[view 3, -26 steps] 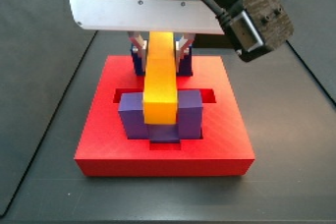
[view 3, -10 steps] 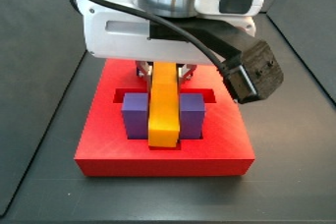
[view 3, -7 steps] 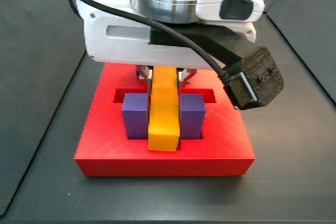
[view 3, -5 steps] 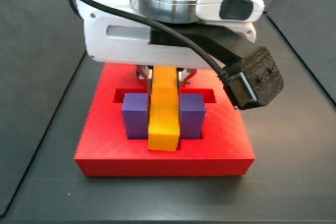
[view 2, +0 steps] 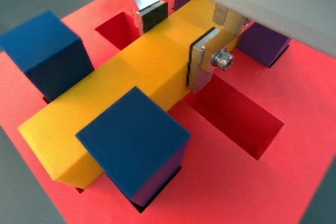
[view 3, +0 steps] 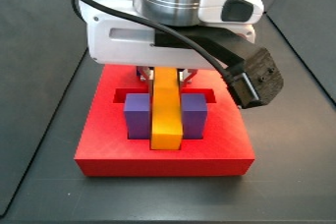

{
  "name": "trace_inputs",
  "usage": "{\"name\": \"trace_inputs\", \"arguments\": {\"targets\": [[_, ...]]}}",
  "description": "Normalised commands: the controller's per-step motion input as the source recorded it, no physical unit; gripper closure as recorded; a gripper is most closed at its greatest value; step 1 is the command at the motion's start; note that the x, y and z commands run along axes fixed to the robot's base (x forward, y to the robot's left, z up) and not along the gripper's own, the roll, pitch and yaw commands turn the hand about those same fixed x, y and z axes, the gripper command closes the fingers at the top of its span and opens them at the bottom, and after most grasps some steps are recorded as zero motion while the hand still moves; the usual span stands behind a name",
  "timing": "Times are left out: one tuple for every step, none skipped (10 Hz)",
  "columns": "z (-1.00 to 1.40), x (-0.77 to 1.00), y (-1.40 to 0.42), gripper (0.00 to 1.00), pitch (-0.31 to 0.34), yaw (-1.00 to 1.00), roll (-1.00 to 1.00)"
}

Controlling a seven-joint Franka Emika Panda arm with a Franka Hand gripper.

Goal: Pick up the yellow object. Move up. Move to above the board. Insert the yellow object.
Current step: Insert the yellow object.

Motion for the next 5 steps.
{"name": "trace_inputs", "arguments": {"targets": [[-0.04,0.0,0.0,1.0,0.0,0.1,0.05],[-0.12,-0.05,0.0,1.0,-0.009,0.03,0.01],[-0.19,-0.08,-0.01,1.0,-0.024,0.03,0.01],[-0.16,-0.05,-0.02,1.0,-0.016,0.02,0.03],[0.0,0.0,0.0,1.0,0.0,0.0,0.0]]}}
